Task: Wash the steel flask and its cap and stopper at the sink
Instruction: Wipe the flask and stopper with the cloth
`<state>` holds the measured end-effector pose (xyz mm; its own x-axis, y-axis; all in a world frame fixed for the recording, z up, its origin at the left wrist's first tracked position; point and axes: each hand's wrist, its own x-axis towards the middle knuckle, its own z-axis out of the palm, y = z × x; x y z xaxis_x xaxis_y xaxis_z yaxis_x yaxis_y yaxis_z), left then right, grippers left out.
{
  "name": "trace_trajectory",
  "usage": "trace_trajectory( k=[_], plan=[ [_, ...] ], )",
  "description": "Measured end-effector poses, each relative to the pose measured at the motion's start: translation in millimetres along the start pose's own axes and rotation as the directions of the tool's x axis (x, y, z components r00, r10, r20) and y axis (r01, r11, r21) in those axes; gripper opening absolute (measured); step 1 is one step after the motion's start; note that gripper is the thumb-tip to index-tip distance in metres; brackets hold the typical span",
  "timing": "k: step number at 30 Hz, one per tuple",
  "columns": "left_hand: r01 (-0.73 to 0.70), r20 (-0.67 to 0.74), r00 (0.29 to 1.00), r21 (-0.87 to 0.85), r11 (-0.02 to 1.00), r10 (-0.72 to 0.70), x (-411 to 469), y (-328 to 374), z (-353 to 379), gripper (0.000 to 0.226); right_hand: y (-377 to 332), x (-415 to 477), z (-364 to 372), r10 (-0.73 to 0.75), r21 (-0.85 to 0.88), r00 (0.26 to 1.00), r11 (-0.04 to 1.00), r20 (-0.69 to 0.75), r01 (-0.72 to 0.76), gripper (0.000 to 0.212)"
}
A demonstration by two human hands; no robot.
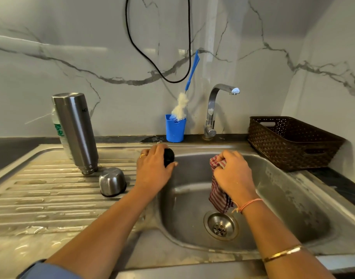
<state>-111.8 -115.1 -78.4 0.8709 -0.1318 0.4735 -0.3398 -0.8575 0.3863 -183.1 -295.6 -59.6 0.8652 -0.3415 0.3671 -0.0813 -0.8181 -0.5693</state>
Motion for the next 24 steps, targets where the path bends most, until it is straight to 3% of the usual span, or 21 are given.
trace_trajectory(
  k=[5,9,17,24],
  plan=[
    [0.24,0.111,0.964,0.016,0.971,-0.241,27.8,-22.3,-15.2,0.055,-2.8,1.6,2.9,-0.016,-0.015,1.0,1.0,0.025,0.017,0.015],
    [0.323,0.164,0.928,0.092,0.942,-0.334,46.4,-45.0,-16.1,0.049,-3.0,2.9,7.5,-0.025,-0.011,0.999,1.0,0.034,0.026,0.011],
    [0.322,0.257,0.904,0.11,0.94,-0.34,56.8,-56.4,-5.6,0.045,-1.2,6.0,12.0,-0.041,-0.023,0.998,0.999,0.049,0.042,0.01],
    [0.262,0.253,0.913,0.239,0.935,-0.321,53.3,-51.1,-7.6,0.069,-1.9,5.7,12.7,-0.042,-0.019,0.998,0.999,0.056,0.043,0.01]
  ],
)
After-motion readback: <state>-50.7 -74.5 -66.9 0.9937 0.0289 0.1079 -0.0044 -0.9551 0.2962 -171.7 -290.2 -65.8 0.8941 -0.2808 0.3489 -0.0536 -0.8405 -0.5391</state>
